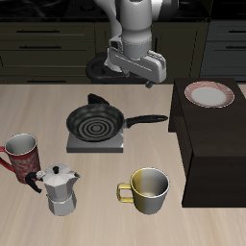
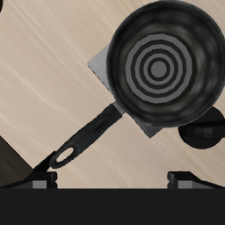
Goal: Place the frying pan on the top layer of the shelf
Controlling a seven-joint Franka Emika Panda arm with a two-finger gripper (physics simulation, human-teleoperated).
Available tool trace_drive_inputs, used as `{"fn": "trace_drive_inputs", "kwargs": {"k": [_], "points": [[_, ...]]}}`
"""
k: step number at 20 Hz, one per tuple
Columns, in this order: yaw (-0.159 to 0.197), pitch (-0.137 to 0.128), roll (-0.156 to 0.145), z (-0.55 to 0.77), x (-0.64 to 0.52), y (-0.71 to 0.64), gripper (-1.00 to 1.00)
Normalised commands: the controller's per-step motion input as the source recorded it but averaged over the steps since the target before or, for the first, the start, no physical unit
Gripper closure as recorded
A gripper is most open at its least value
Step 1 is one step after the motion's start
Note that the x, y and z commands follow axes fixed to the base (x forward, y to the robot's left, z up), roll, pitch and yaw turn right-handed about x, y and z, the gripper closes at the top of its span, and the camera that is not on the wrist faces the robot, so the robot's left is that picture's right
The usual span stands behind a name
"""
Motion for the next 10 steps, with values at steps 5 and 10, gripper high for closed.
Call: {"fn": "trace_drive_inputs", "kwargs": {"k": [5, 10], "points": [[-0.128, 0.027, 0.046, -0.25, 0.17, 0.03, -1.00], [-0.133, -0.032, 0.072, -0.22, 0.07, 0.03, -1.00]]}}
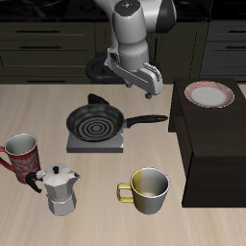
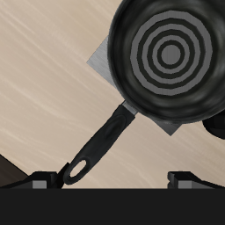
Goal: Place the frying pan on the top layer of the shelf
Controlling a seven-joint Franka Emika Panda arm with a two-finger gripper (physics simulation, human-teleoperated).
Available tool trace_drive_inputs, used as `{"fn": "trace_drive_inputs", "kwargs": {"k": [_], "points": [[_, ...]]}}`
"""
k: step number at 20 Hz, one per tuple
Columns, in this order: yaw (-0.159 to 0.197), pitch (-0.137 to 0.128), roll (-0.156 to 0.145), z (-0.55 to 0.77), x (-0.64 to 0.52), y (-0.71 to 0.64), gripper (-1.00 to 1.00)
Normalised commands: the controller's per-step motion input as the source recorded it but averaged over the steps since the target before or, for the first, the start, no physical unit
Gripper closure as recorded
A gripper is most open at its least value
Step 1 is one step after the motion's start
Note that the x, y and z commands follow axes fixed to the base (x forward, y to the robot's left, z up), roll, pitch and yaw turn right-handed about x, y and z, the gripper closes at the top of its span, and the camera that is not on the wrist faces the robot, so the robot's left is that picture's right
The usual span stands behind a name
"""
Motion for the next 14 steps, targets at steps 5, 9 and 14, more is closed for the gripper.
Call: {"fn": "trace_drive_inputs", "kwargs": {"k": [5, 9, 14], "points": [[-0.119, 0.016, 0.003, -0.31, 0.09, -0.07, -1.00], [-0.120, 0.031, 0.012, -0.36, 0.10, 0.00, -1.00], [-0.085, 0.010, 0.014, -0.34, 0.08, 0.08, -1.00]]}}
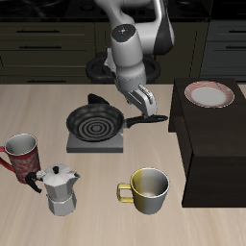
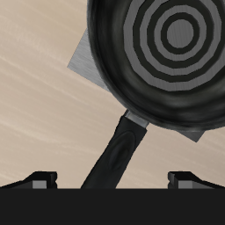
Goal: Place the frying pan on the top layer of the shelf
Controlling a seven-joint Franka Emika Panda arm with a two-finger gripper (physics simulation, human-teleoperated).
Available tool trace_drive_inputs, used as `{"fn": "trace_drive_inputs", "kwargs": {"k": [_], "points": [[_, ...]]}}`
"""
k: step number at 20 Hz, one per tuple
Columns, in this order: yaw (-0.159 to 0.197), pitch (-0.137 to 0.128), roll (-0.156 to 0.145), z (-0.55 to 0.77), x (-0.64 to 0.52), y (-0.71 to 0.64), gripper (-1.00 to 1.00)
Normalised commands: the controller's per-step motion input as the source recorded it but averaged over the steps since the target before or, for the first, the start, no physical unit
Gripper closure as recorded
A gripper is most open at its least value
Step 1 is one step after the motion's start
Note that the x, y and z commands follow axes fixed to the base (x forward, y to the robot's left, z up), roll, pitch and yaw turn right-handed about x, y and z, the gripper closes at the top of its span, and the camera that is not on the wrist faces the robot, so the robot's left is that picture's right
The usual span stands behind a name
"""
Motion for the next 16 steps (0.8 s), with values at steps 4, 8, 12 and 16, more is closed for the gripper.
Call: {"fn": "trace_drive_inputs", "kwargs": {"k": [4, 8, 12, 16], "points": [[-0.088, 0.020, 0.021, -0.32, -0.06, 0.10, -1.00], [-0.086, 0.026, 0.029, -0.34, -0.16, 0.10, -1.00], [-0.066, -0.013, 0.021, -0.24, -0.20, 0.09, -1.00], [-0.011, -0.015, 0.075, -0.22, -0.09, 0.29, -1.00]]}}
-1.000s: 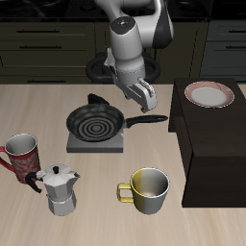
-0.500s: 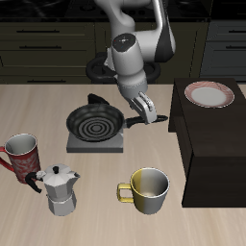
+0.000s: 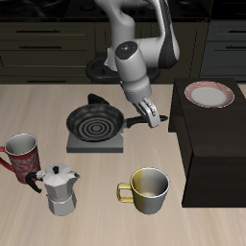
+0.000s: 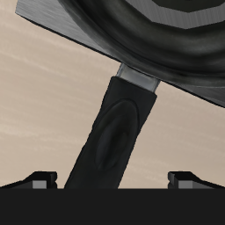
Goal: Place the frying pan on the top layer of the shelf
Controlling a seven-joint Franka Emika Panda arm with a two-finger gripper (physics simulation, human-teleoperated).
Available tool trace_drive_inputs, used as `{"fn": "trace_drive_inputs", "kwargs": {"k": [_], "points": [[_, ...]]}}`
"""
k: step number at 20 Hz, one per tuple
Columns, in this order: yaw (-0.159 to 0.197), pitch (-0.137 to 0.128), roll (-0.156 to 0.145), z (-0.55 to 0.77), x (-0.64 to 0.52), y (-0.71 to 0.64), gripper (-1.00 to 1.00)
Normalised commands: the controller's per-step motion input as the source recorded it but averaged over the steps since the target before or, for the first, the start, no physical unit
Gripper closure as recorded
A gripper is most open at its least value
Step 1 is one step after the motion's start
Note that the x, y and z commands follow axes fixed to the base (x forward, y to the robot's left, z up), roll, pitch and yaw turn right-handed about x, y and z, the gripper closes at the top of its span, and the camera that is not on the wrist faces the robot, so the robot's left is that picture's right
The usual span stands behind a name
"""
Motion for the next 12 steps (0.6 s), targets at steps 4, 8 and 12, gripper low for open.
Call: {"fn": "trace_drive_inputs", "kwargs": {"k": [4, 8, 12], "points": [[0.122, -0.181, 0.173, -0.09, -0.10, 0.48, -1.00], [0.060, -0.214, 0.172, 0.01, -0.03, 0.26, 1.00], [0.031, -0.065, 0.067, -0.30, 0.16, -0.06, 1.00]]}}
